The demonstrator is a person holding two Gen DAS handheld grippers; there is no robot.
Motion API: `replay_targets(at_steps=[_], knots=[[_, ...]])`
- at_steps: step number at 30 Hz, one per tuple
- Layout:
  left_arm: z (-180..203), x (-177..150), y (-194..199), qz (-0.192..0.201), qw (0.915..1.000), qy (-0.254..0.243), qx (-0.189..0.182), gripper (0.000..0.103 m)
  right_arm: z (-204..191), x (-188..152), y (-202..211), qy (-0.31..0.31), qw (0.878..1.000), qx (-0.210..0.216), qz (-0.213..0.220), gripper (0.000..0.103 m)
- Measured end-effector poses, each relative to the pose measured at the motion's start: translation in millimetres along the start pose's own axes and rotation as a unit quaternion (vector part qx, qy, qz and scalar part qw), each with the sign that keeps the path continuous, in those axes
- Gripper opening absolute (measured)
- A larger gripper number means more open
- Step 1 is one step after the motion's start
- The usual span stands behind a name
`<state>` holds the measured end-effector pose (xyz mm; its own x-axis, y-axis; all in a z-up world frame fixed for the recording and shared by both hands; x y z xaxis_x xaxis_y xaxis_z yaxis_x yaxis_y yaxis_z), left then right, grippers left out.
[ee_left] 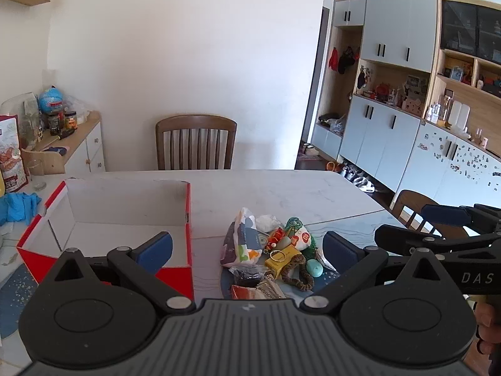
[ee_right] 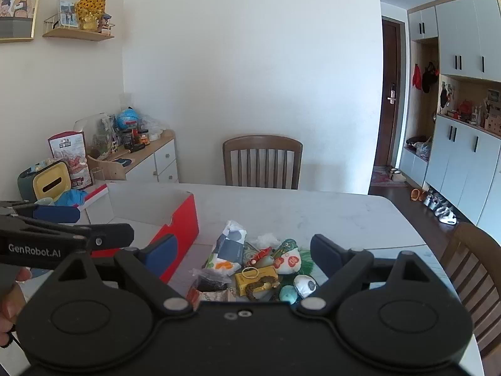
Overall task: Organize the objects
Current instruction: 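Reach the left gripper to the silver foil bag while the right gripper reaches the white tooth plush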
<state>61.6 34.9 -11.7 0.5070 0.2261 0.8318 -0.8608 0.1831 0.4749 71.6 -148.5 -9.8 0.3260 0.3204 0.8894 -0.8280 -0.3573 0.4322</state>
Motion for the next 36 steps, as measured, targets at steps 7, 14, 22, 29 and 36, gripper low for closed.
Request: replay_targets(at_steps=[7, 14, 22, 29, 36], knots=[[3.0, -4.6, -16.3, -0.014, 0.9998, 0.009, 0.011, 0.103, 18.2, -6.4, -8.9, 0.001, 1.000, -0.003, -0.010, 0.091], [10.7, -15.2, -41.4, -0.040, 0.9985, 0.012, 0.037, 0.103, 45.6, -24.3, -35.9, -0.005, 0.999, 0.017, -0.038, 0.090], [25.9, -44.8, -85.6, -0.090, 0.9938, -0.010, 0.065, 0.103, 78.3, -53.3, -81.1, 0.008, 0.995, 0.051, -0.082, 0.086], [27.4, -82.7, -136.6, -0.153, 0.9839, -0.015, 0.090, 0.103, 98.8, -83.1, -128.5, 0.018, 0.990, 0.067, -0.124, 0.079], [12.8, -101.4, -166.3, -0.188, 0.9732, 0.019, 0.131, 0.103, 113.6, -102.1, -168.0, 0.013, 0.984, 0.088, -0.157, 0.075]])
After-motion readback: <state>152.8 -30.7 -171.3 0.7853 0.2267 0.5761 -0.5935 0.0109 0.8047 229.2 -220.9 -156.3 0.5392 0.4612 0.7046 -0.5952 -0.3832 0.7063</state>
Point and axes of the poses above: each gripper's, at about its wrist camera, not at the fingertips, and y roughly against the way its jaws point, z to its right, x to its top, the point moved 6 cm from there along -y, roughly the way its jaws point, and after that the axes turned 12 degrees about y, right-handed, at the moved point
